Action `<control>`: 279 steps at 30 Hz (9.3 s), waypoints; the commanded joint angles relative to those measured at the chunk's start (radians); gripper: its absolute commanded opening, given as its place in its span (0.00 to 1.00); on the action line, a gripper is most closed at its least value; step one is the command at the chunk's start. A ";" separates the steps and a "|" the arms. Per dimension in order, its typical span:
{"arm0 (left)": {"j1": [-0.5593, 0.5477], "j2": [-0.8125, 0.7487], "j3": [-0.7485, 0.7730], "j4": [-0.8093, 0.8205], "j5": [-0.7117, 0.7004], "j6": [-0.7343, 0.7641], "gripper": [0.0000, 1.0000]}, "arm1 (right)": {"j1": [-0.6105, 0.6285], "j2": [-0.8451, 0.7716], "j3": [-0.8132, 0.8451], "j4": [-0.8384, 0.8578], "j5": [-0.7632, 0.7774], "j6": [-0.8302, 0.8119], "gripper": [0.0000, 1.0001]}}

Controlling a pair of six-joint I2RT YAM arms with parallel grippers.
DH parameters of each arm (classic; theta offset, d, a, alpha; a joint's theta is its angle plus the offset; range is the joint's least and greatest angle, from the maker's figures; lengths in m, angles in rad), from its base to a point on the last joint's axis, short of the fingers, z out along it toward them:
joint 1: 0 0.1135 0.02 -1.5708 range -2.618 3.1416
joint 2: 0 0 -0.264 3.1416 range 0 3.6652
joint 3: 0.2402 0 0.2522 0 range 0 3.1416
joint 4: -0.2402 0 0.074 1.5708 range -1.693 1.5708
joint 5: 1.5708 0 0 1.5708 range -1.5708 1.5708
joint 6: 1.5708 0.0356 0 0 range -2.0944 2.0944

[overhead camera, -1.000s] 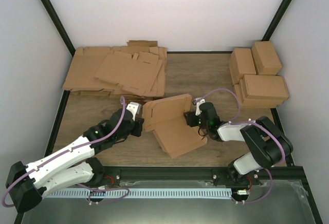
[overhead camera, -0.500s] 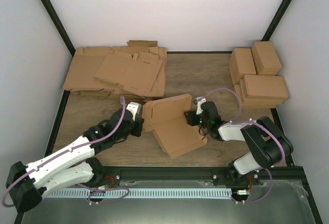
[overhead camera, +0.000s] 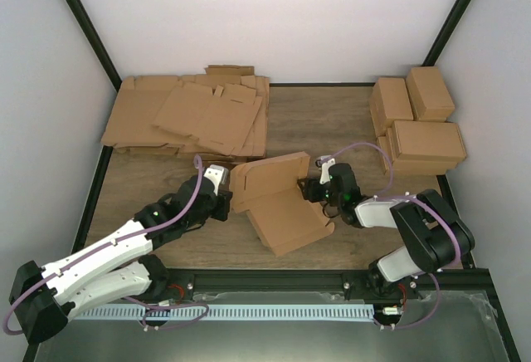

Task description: Fold the paper box

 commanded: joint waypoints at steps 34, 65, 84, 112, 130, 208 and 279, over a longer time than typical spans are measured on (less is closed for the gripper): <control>-0.003 -0.001 0.019 0.017 0.010 0.025 0.04 | -0.013 0.075 0.008 0.091 -0.071 0.005 0.27; -0.004 0.042 0.097 -0.011 0.060 0.049 0.04 | -0.002 -0.104 -0.072 0.092 -0.004 0.028 0.40; -0.003 0.114 0.448 -0.379 0.136 0.131 0.04 | 0.000 -0.564 -0.027 -0.220 0.120 -0.215 0.72; -0.003 0.160 0.551 -0.570 0.237 0.193 0.04 | 0.376 -0.444 0.194 -0.224 0.140 -0.813 0.60; -0.004 0.176 0.546 -0.571 0.227 0.199 0.05 | 0.391 -0.507 0.164 -0.210 0.149 -0.826 0.31; 0.198 0.014 0.187 0.101 0.419 -0.282 1.00 | 0.391 -0.448 -0.316 0.689 0.629 -0.223 0.01; -0.280 0.244 0.574 -0.324 -0.041 -0.121 0.97 | 0.405 -0.381 -0.408 0.654 0.574 -0.152 0.09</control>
